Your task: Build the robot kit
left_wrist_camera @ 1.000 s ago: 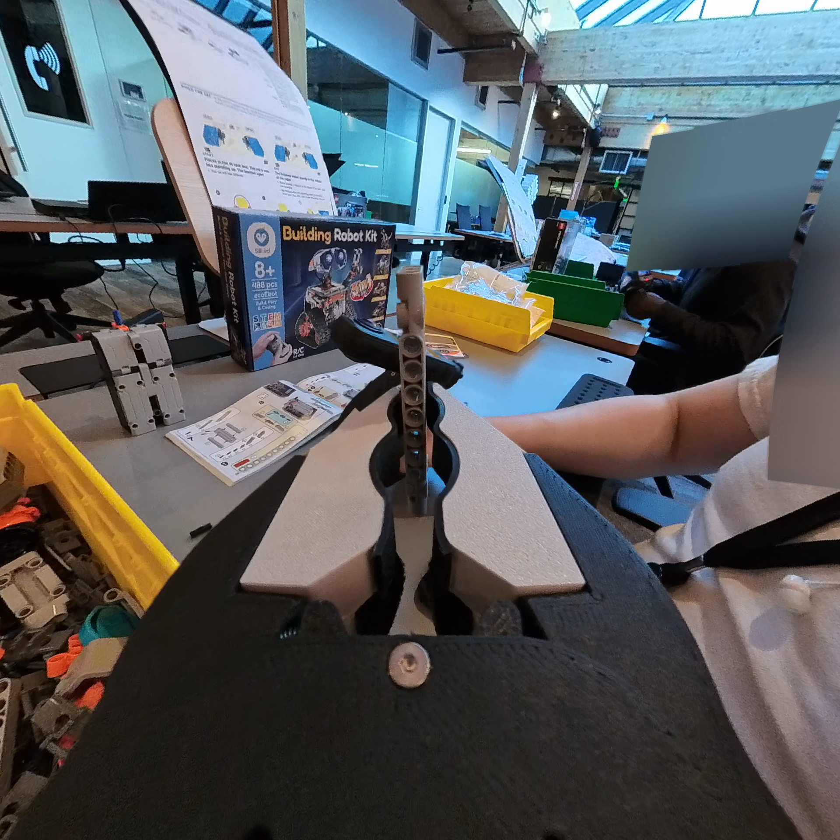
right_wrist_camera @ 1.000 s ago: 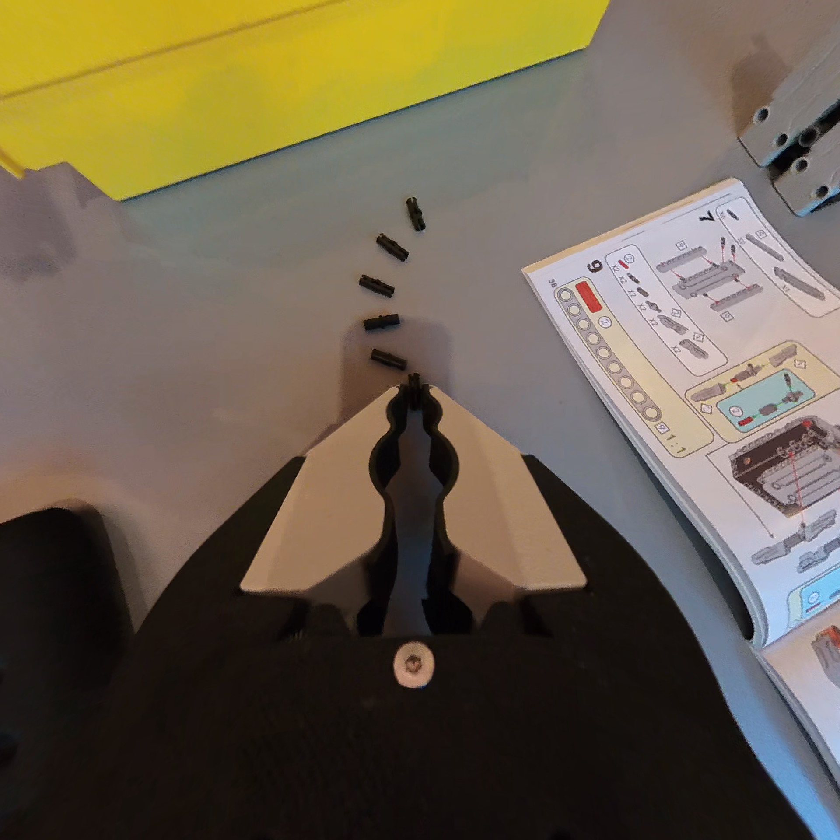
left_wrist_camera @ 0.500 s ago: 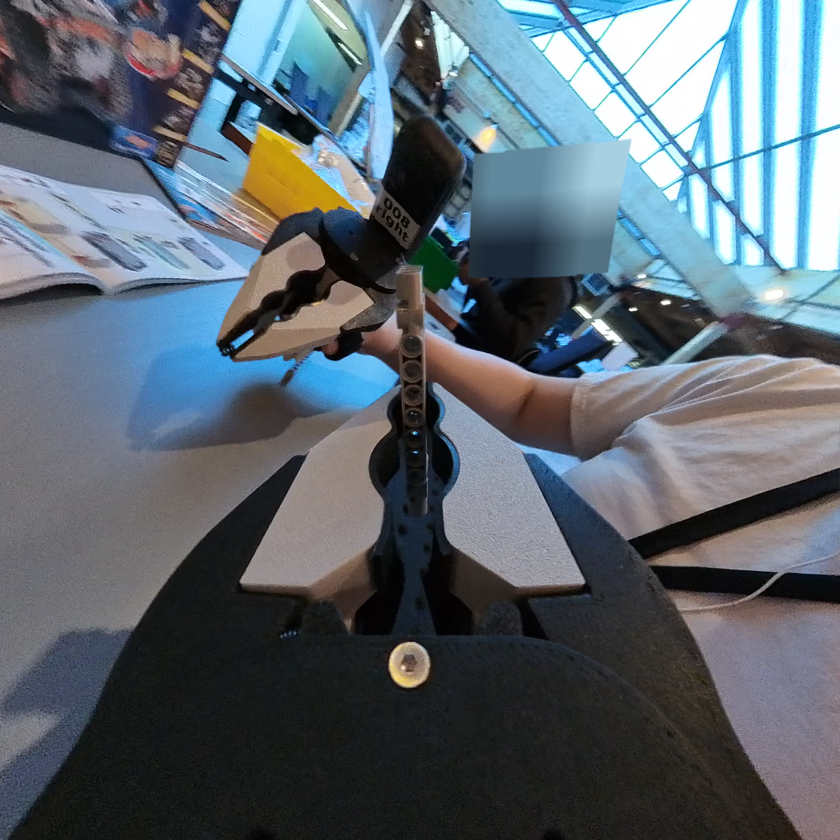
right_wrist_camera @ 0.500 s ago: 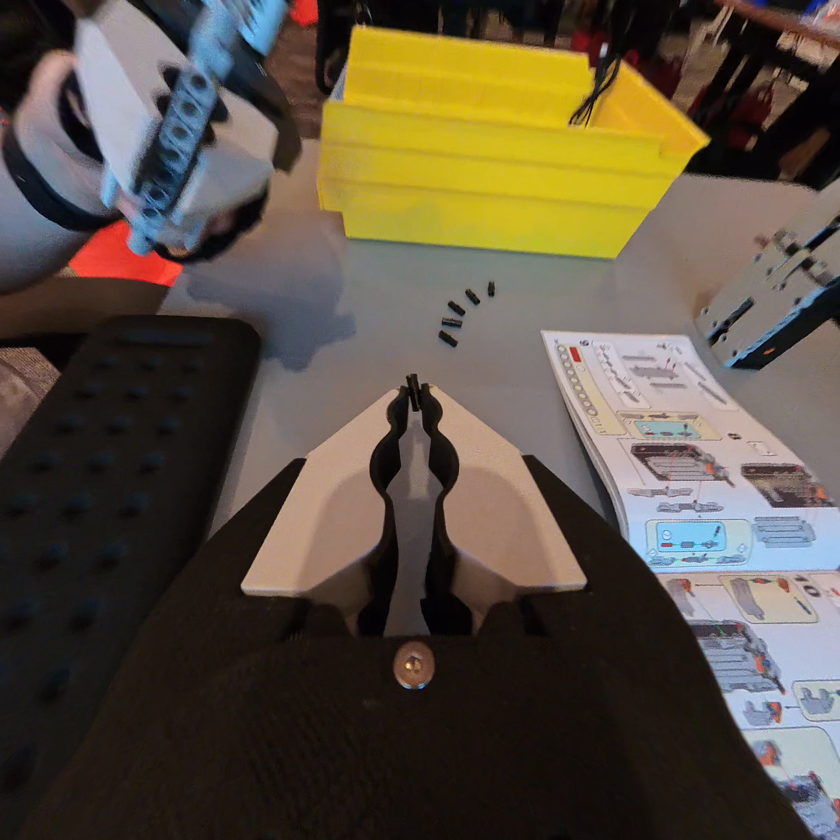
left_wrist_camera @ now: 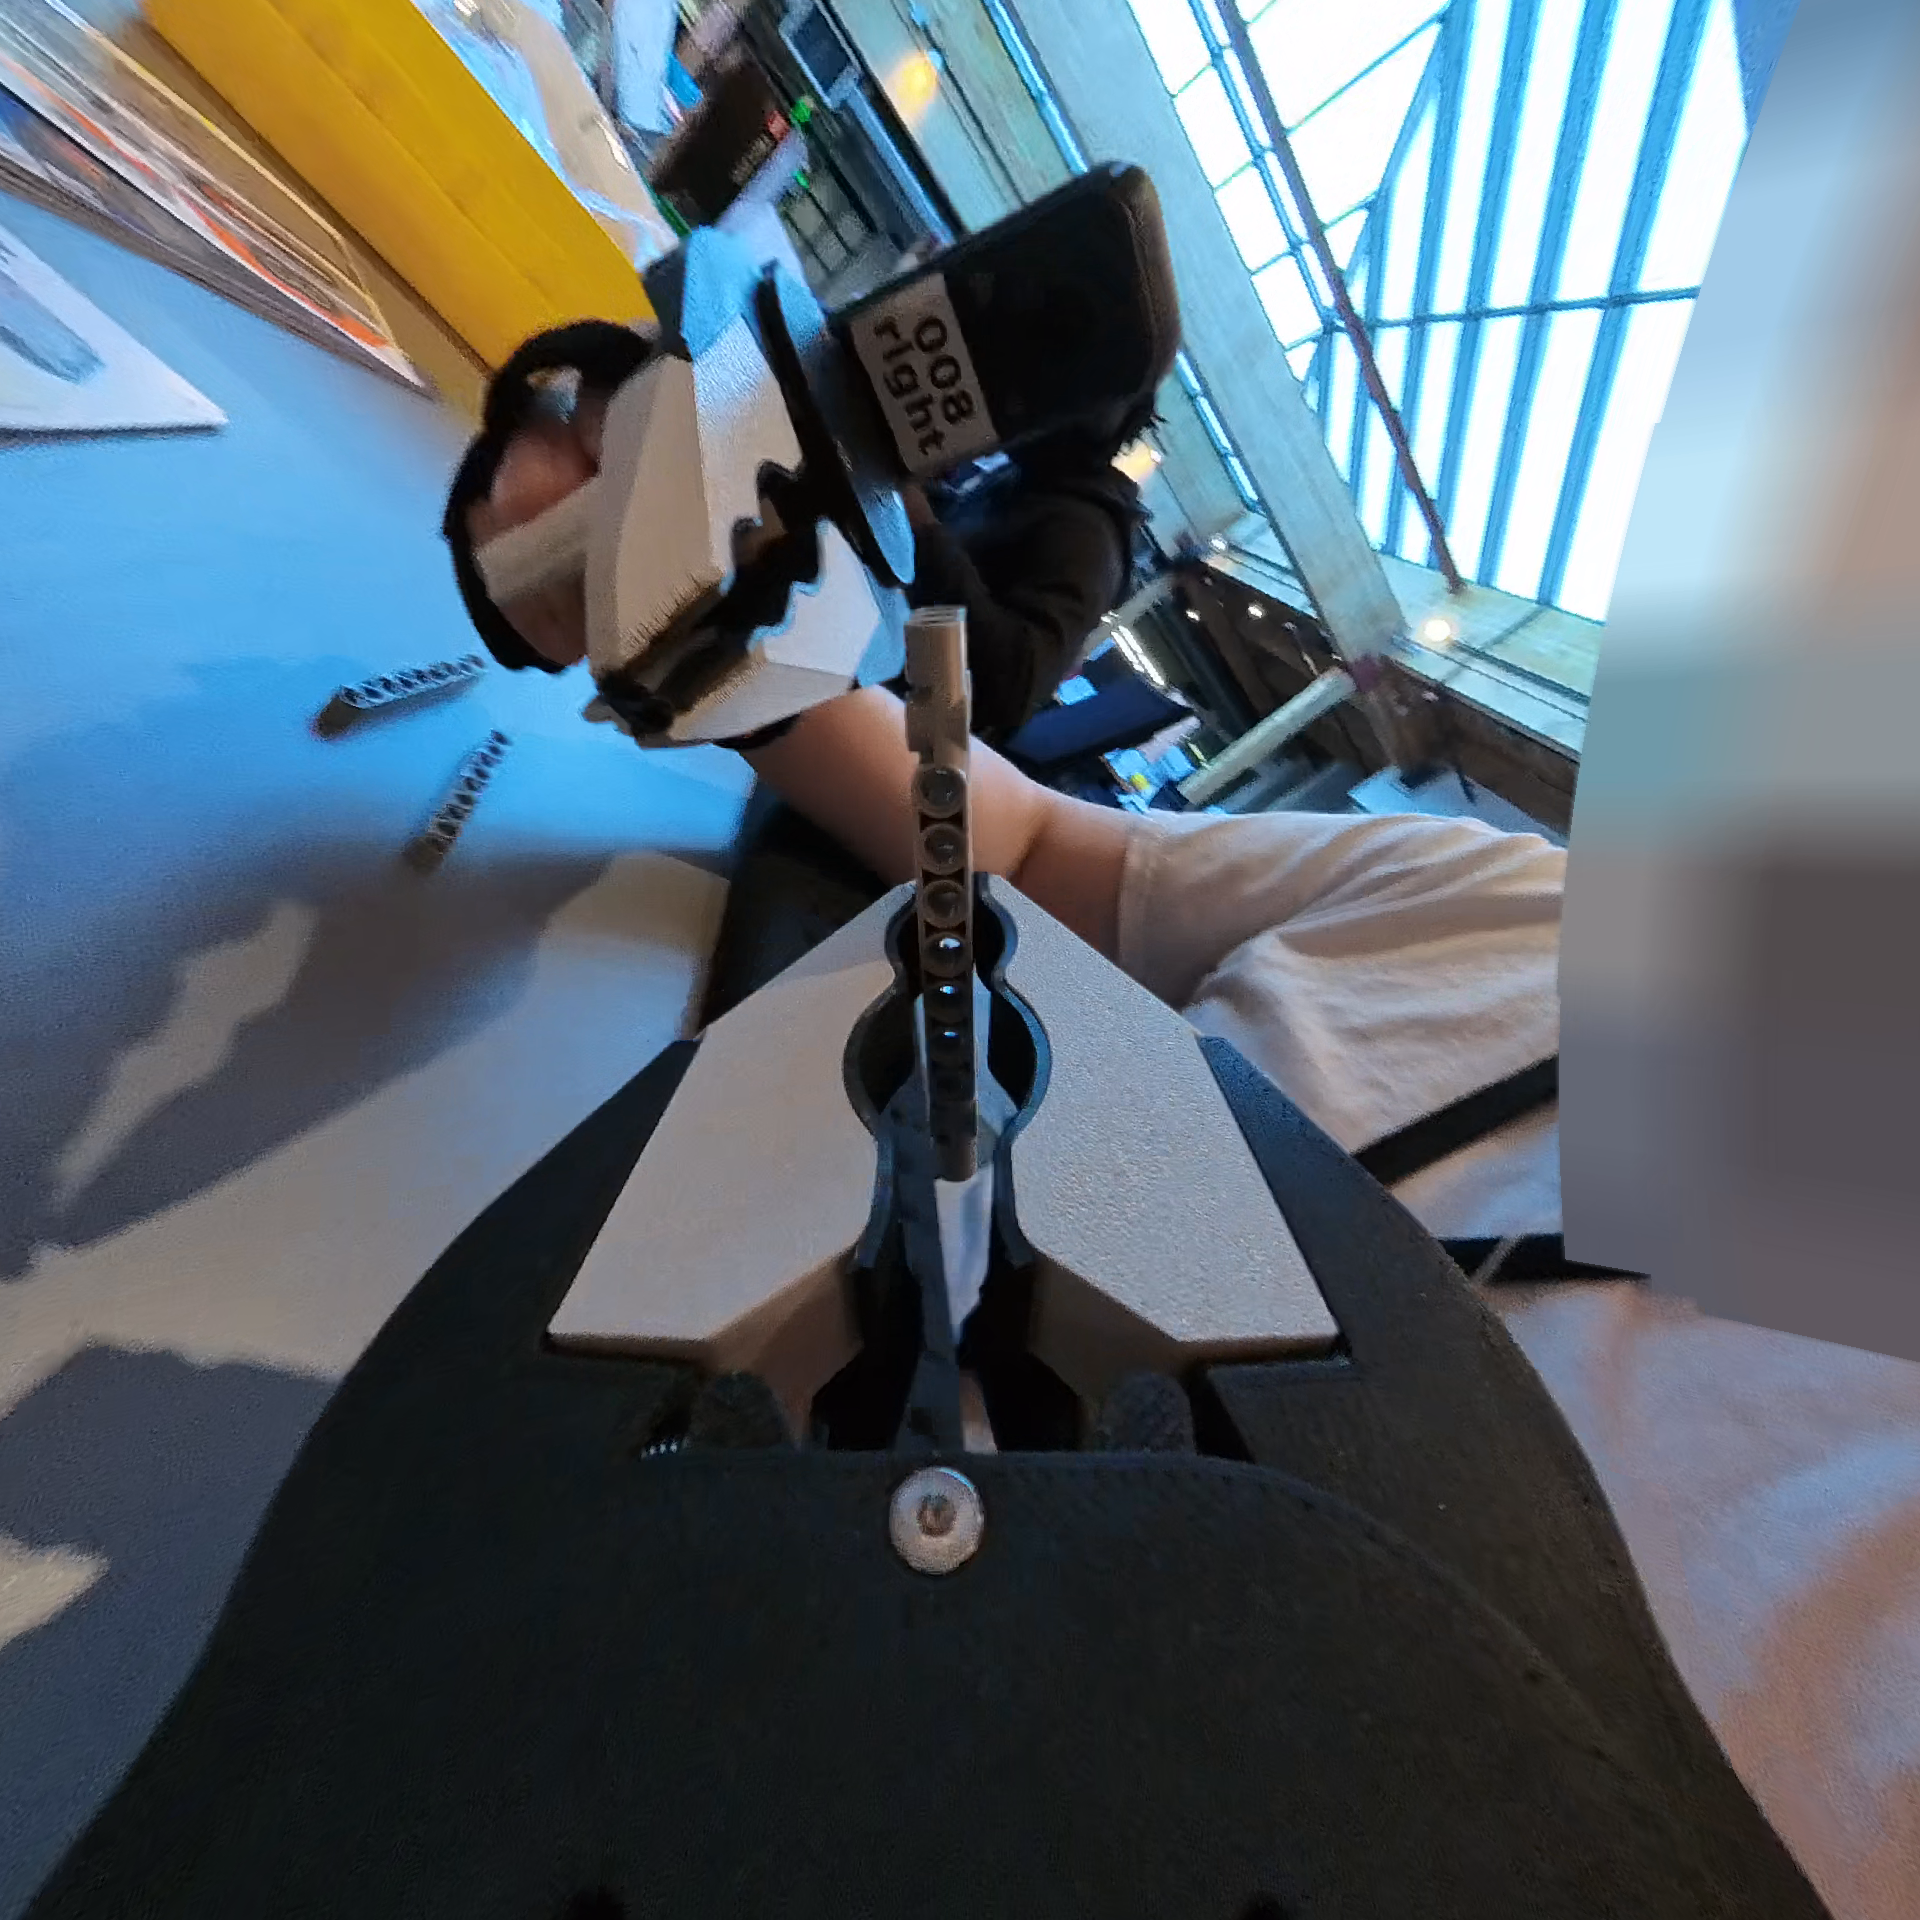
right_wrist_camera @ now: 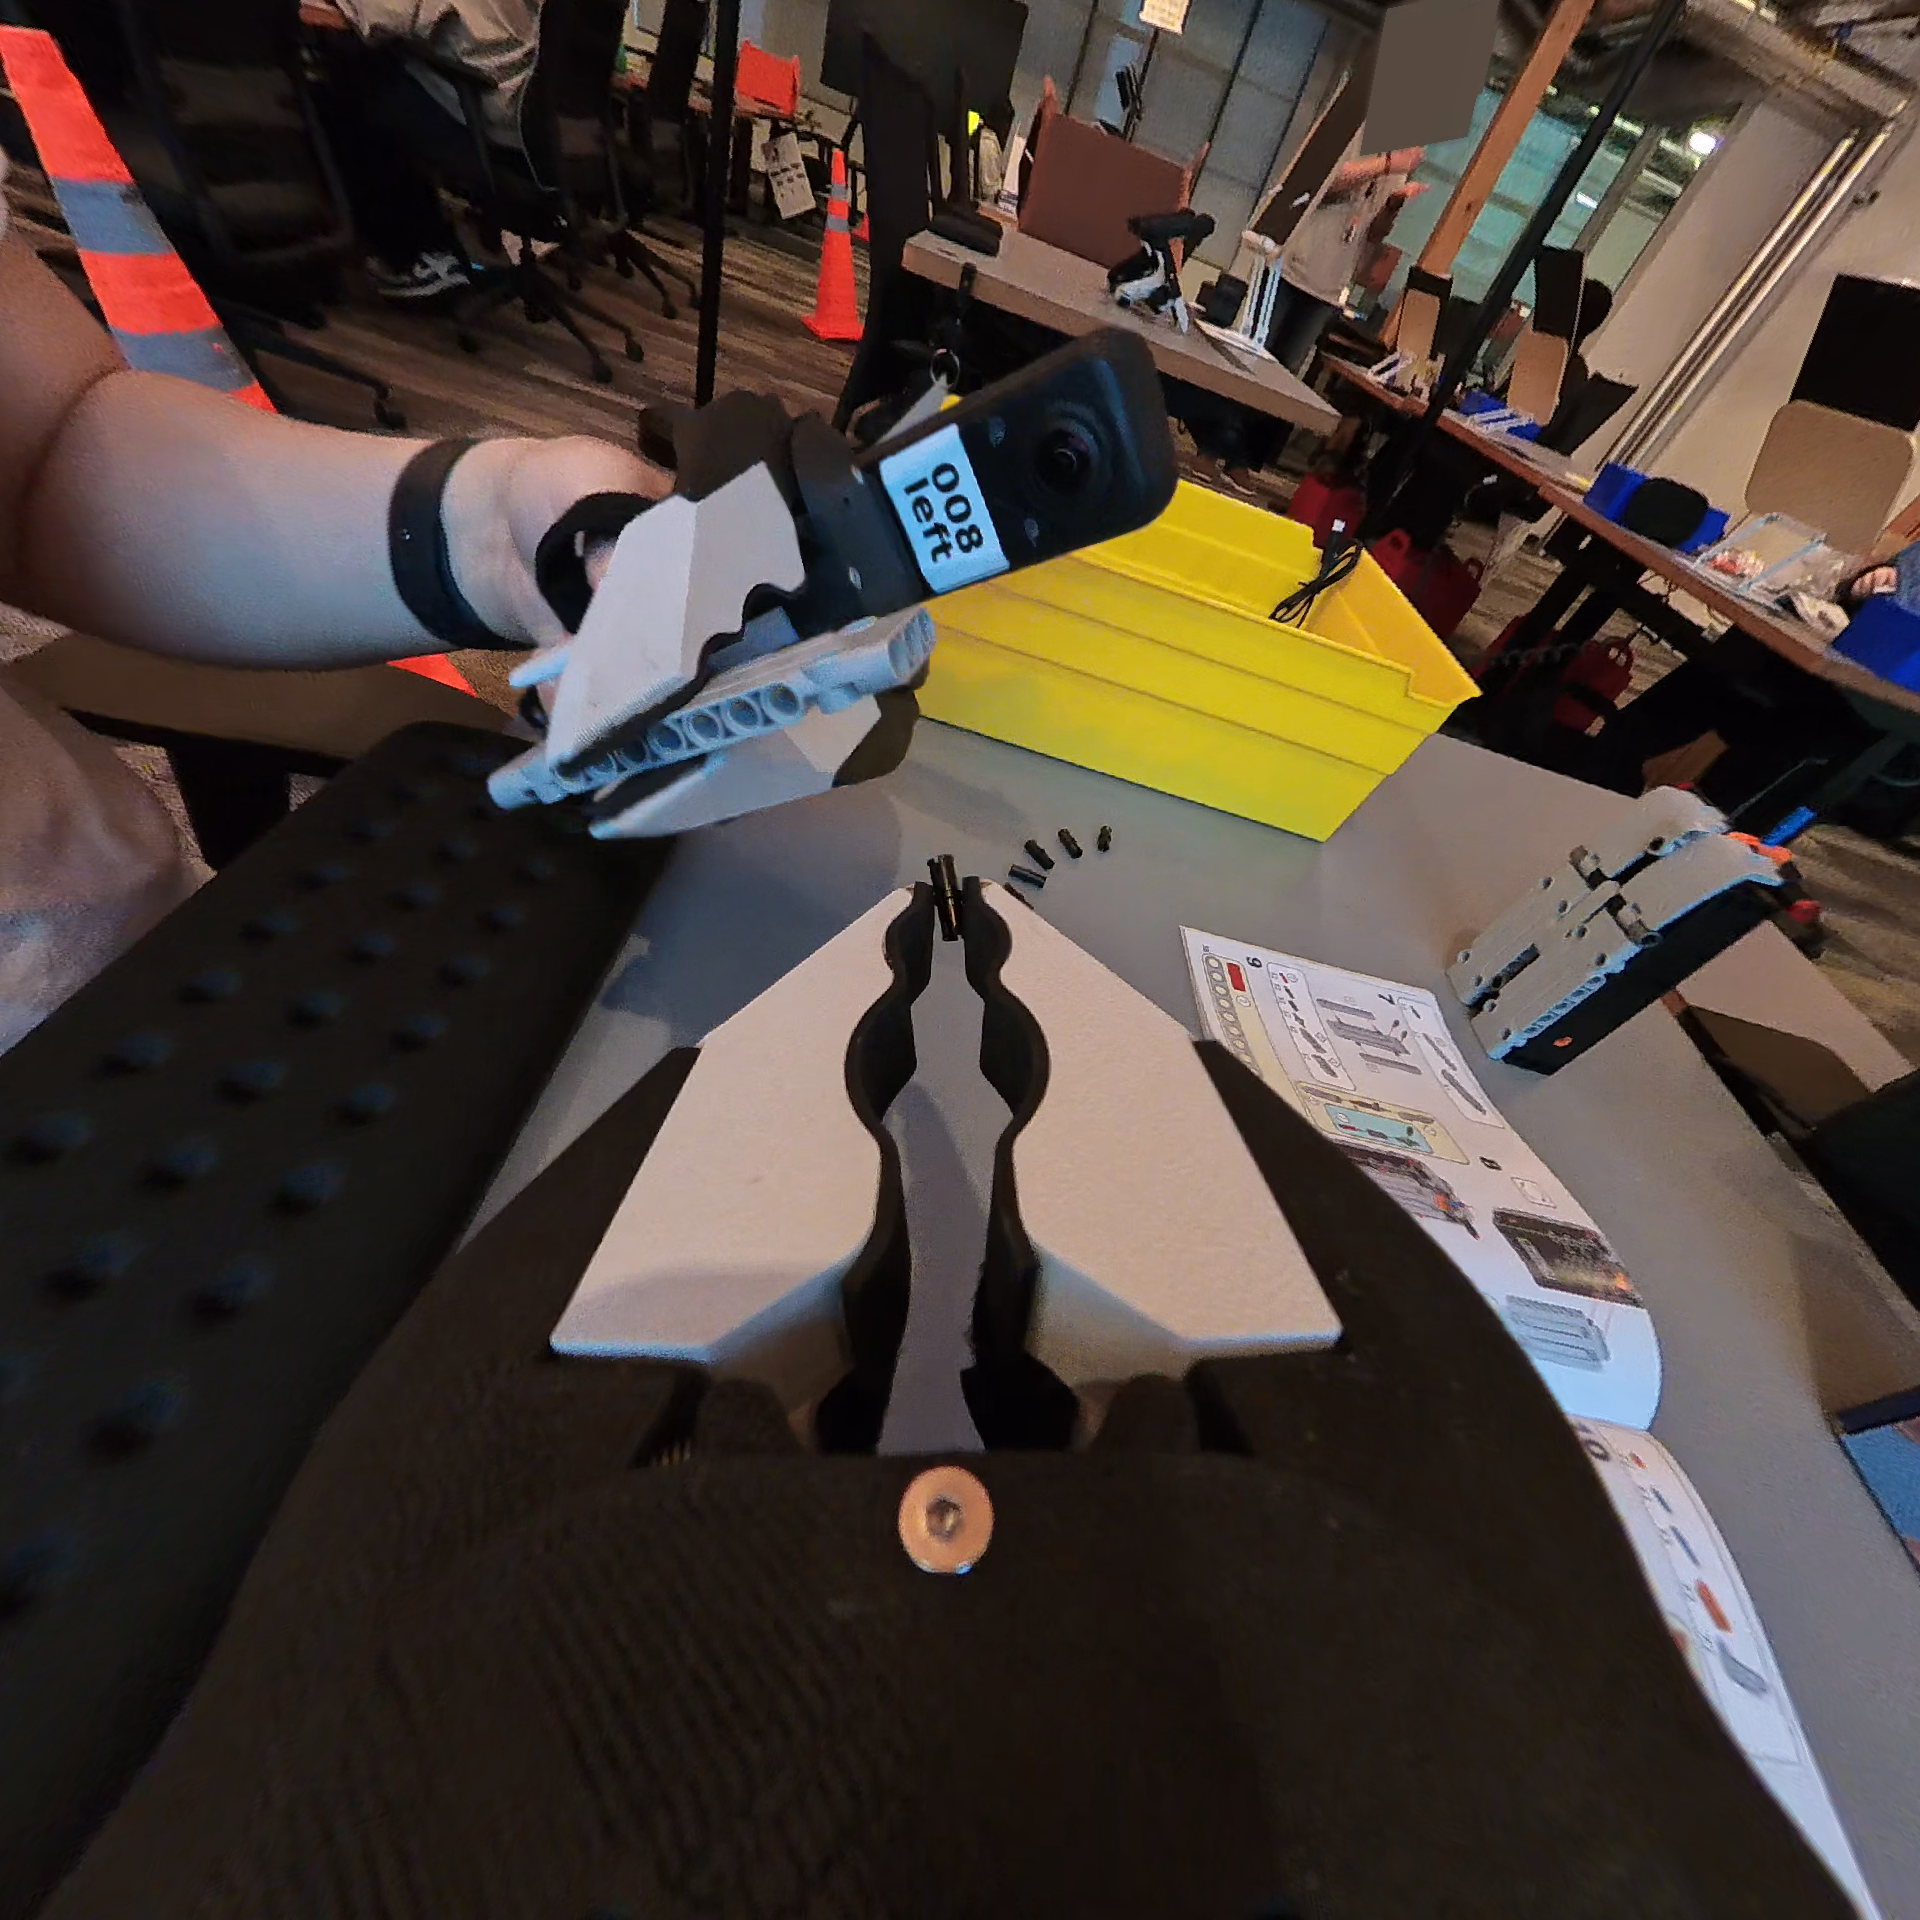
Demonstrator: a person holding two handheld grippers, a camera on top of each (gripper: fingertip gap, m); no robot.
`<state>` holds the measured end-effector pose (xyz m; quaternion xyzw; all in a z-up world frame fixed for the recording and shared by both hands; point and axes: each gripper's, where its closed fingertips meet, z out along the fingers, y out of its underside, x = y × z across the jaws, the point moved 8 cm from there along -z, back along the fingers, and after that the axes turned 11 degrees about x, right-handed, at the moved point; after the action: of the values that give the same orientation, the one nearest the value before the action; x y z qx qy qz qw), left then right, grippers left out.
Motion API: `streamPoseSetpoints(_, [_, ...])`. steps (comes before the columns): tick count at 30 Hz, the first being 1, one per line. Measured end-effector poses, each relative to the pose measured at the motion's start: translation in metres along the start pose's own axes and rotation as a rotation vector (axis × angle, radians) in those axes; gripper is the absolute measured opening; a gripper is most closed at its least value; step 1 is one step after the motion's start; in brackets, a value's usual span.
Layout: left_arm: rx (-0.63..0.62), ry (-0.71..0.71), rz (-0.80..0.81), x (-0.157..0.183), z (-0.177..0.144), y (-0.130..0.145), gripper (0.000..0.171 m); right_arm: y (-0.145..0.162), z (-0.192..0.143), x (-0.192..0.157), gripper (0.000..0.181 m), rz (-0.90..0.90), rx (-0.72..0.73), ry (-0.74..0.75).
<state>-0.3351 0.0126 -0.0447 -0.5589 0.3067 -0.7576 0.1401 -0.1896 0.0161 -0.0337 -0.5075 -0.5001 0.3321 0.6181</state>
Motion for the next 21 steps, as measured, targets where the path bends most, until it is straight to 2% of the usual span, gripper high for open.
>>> streamPoseSetpoints(3, [-0.007,0.037,-0.046,0.001,0.002,-0.001,0.004,-0.002,-0.011,0.001,0.004,-0.003,0.011,0.005])
streamPoseSetpoints(8, [0.004,-0.016,-0.028,-0.005,0.006,0.001,0.004,-0.011,-0.017,0.0,0.004,0.01,0.061,0.024])
streamPoseSetpoints(13, [0.015,0.08,0.012,0.003,0.011,0.002,0.004,-0.012,-0.015,-0.004,0.004,0.029,0.084,0.029])
streamPoseSetpoints(17, [-0.052,0.174,0.091,0.015,0.018,0.006,0.004,-0.016,-0.006,-0.014,0.005,-0.001,0.085,0.008])
streamPoseSetpoints(21, [-0.077,0.21,0.15,0.019,0.018,0.005,0.004,-0.023,0.0,-0.022,0.005,-0.048,0.118,0.016])
